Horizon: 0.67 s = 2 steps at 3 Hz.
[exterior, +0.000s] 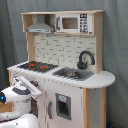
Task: Play with the kitchen
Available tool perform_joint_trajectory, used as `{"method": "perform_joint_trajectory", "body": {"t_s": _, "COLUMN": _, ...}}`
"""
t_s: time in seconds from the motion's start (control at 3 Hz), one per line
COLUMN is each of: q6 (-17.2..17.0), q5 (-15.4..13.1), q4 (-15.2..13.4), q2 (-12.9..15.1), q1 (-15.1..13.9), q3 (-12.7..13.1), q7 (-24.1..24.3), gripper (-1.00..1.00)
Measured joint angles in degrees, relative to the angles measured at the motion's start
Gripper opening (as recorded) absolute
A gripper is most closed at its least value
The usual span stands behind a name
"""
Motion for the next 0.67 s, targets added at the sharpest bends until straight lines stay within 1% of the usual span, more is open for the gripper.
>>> {"method": "perform_joint_trajectory", "body": {"t_s": 0.67, "q6": -0.7, "q5": 0.0, "q4": 0.0, "q2": 0.0, "q1": 0.2, "q3": 0.0, "q7": -12.7, "gripper": -1.0}}
